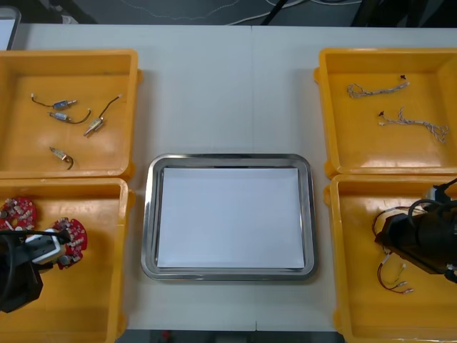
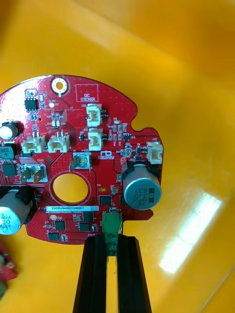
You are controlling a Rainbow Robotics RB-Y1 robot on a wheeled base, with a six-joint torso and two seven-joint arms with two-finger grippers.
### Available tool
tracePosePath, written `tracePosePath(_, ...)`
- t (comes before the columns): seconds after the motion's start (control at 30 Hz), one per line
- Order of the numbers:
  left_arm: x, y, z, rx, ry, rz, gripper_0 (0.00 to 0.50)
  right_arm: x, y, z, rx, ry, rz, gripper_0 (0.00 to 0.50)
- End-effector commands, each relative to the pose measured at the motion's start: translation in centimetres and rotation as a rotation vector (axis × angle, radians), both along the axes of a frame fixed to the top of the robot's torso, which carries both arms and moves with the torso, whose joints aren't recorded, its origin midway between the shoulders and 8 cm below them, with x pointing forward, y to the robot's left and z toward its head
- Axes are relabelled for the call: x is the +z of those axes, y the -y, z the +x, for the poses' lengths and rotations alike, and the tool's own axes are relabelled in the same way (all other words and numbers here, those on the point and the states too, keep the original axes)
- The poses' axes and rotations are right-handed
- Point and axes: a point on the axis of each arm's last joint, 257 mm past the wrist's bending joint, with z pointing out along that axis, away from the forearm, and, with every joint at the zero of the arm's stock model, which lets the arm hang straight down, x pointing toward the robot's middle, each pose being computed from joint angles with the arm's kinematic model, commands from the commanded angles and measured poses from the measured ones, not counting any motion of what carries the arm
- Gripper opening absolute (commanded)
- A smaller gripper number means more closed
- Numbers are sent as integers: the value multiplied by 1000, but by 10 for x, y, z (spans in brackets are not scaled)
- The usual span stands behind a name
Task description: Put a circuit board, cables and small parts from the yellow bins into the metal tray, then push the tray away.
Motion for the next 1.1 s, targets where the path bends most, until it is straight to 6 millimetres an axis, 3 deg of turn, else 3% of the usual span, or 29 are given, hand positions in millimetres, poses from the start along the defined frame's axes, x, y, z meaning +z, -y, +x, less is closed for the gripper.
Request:
tracePosePath(0.03,44,11,24,103,21,-102,0,-17,-6,-14,17,-26,-10,500)
tracePosePath(0.3,78,24,46,170,22,-165,0,-32,-5,-13,16,-40,-8,500)
tracePosePath(0.53,93,40,52,209,5,-202,0,-37,-6,-15,20,-40,-14,500)
tracePosePath(0.83,105,89,51,230,-28,-302,0,-46,-8,-20,29,-61,-27,500)
tracePosePath(1.07,103,119,47,233,-59,-346,0,-51,-7,-17,27,-56,-27,500)
tracePosePath(1.1,101,126,46,240,-70,-357,0,-51,-7,-18,29,-57,-28,475)
